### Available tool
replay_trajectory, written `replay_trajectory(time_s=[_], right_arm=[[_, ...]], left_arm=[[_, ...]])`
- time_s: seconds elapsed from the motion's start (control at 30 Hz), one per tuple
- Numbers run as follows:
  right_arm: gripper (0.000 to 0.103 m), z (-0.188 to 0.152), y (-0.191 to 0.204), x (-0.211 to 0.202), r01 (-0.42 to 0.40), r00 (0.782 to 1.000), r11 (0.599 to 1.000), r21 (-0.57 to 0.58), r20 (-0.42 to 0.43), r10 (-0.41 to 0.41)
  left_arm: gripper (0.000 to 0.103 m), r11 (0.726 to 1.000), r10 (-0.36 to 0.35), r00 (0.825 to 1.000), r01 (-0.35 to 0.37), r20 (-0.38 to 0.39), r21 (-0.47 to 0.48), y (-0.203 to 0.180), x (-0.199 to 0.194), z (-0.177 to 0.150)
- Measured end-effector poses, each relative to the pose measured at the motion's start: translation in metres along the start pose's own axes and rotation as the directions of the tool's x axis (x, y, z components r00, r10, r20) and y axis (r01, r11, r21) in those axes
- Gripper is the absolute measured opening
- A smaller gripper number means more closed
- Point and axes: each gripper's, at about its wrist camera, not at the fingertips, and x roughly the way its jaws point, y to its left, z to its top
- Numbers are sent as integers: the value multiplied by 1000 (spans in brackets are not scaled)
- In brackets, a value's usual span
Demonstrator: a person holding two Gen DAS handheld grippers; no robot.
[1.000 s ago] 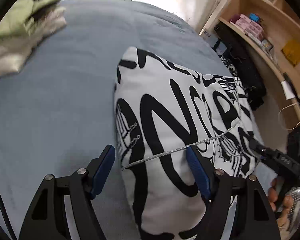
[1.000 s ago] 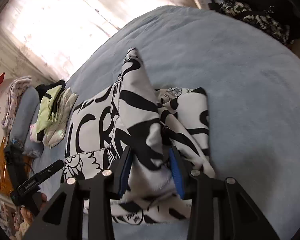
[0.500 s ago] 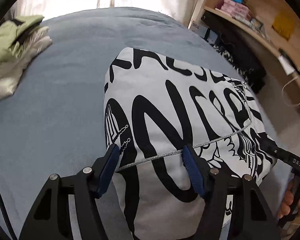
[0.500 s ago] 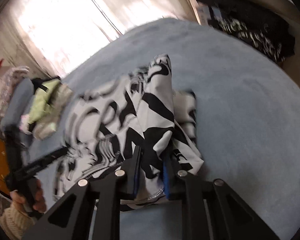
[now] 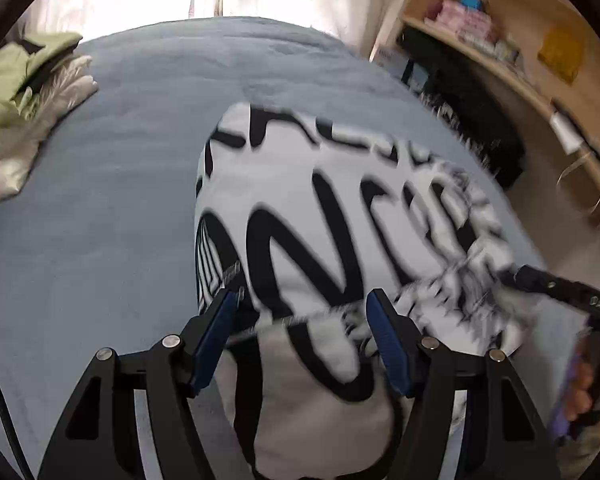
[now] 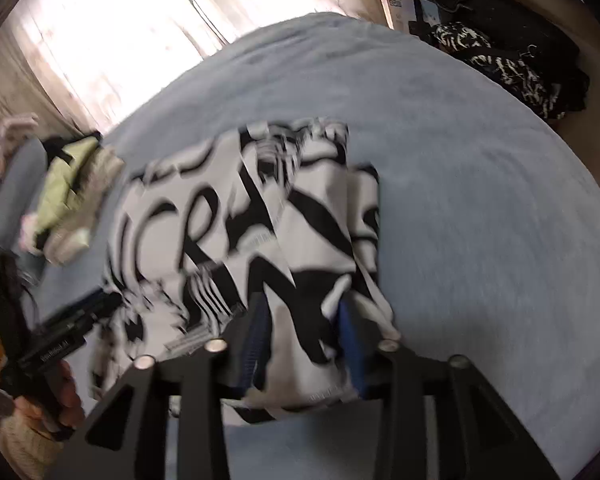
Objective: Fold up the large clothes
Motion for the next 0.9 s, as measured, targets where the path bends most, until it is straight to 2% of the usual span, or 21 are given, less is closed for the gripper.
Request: replay_trajectory(time_s=[0.03, 0.1, 0.17, 0.27, 0.4, 0.43, 0.47, 0.5, 0.53, 0.63, 0.73, 0.8, 0.9], right_arm=[[53, 8, -5, -1, -15, 1000, 1000, 16, 14, 15], [55, 23, -9, 6, -31, 999, 999, 34, 25, 30], [55, 40, -15, 22, -57, 998, 996, 64, 3, 57], [55, 63, -26, 53, -86, 994, 987, 136, -60, 95], [55, 85, -35, 85, -127, 986, 973, 192, -83, 145], [51, 87, -35, 90, -123, 988, 975, 186, -74, 139], [39, 89, -32, 93, -72, 993, 984, 162, -82, 86], [7, 88, -29, 95, -57, 993, 988, 144, -98, 72], [6, 86, -25, 93, -36, 995, 991, 127, -88, 47], [6, 81, -17, 87, 34, 998, 997, 70, -52, -31], [9, 74, -21, 101, 97, 993, 993, 71, -73, -92], [11, 72, -29, 106, 107, 992, 991, 82, -69, -102], [14, 67, -33, 112, 116, 992, 991, 67, -60, -112]], left_arm=[[66, 1000, -6, 1000, 6, 15, -22, 5, -3, 7], [66, 998, 16, 999, -14, 31, -54, 12, -4, 19], [66, 996, 33, 999, -33, -2, -88, 23, 5, 32], [66, 990, 21, 998, -28, -53, -142, 41, 25, 47], [66, 977, -70, 995, 54, -70, -208, 56, 44, 58], [66, 975, -78, 994, 60, -74, -213, 58, 47, 60], [66, 974, -82, 993, 63, -83, -216, 58, 52, 62], [64, 975, -85, 993, 64, -88, -214, 57, 54, 63], [64, 978, -76, 993, 57, -86, -201, 55, 55, 64], [64, 994, 15, 997, -23, -73, -104, 41, 62, 61], [67, 992, 113, 991, -116, -68, -42, 29, 79, 54], [68, 991, 125, 990, -128, -67, -44, 30, 83, 53], [79, 991, 116, 991, -119, -60, -58, 38, 89, 52]])
